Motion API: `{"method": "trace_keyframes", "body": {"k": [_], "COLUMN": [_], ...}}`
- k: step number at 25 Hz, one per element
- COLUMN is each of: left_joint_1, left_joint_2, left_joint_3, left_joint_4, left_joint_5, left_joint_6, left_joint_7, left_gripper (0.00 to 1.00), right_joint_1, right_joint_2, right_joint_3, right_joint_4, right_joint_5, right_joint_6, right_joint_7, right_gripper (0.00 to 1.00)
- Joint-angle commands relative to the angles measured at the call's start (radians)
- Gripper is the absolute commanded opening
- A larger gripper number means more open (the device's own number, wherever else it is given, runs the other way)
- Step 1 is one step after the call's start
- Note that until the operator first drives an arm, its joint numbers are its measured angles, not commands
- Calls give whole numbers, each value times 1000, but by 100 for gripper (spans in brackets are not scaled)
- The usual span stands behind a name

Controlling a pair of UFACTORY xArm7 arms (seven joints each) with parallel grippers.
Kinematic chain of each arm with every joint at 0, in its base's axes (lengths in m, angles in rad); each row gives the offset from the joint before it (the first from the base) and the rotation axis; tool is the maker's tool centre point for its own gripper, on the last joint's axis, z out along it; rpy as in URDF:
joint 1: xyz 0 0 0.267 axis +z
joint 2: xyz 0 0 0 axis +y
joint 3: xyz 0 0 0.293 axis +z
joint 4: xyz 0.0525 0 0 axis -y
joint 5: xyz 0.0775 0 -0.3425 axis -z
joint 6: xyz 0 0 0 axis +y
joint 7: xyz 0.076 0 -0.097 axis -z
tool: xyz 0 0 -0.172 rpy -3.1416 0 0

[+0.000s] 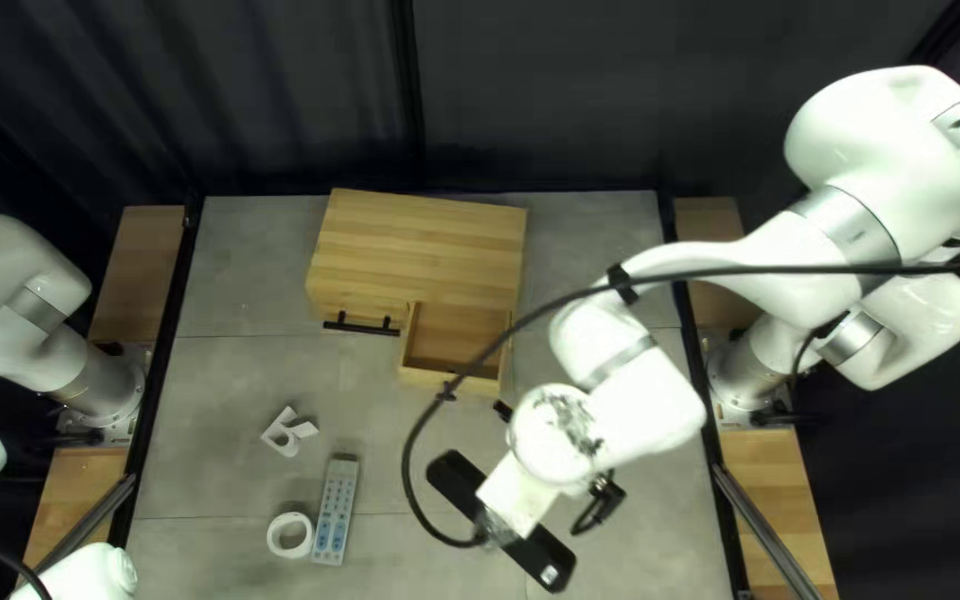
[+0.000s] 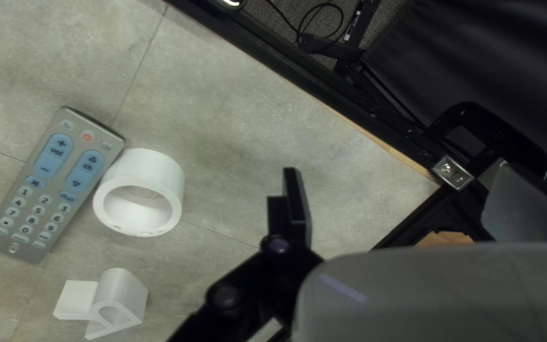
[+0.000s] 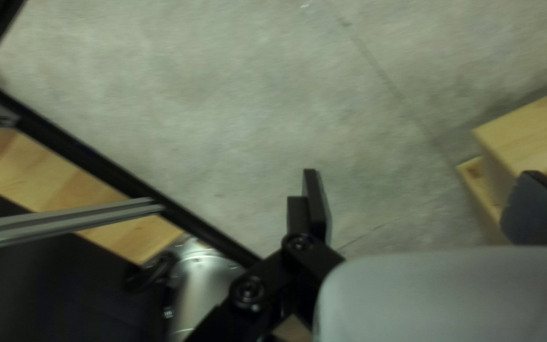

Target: Open drawers and place objects into drawer and close

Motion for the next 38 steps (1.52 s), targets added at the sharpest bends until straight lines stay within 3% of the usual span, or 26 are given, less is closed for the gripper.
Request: {"method": "trace_keyframes", "body": {"k": [1, 10, 17, 29, 38], "left_joint_1": [0, 0, 0, 0, 0], "left_joint_2": [0, 0, 0, 0, 0], "left_joint_3": [0, 0, 0, 0, 0], "left_joint_4": [0, 0, 0, 0, 0], "left_joint_5": [0, 0, 0, 0, 0], "left_joint_6": [0, 0, 0, 0, 0], "left_joint_7": [0, 0, 0, 0, 0], "left_gripper": [100, 100, 100, 100, 100], "right_joint_1": [55, 140, 131, 138, 199], "right_joint_2": [-16, -16, -50, -48, 84], "right_joint_3": [63, 156, 151, 160, 222], "right_joint_4": [-52, -135, -202, -205, -167], "right_joint_5": [18, 73, 78, 61, 36], "right_joint_6": [-42, -144, -209, -213, -268], "right_joint_7": [124, 280, 338, 342, 325], "right_gripper": [100, 100, 100, 100, 100]}}
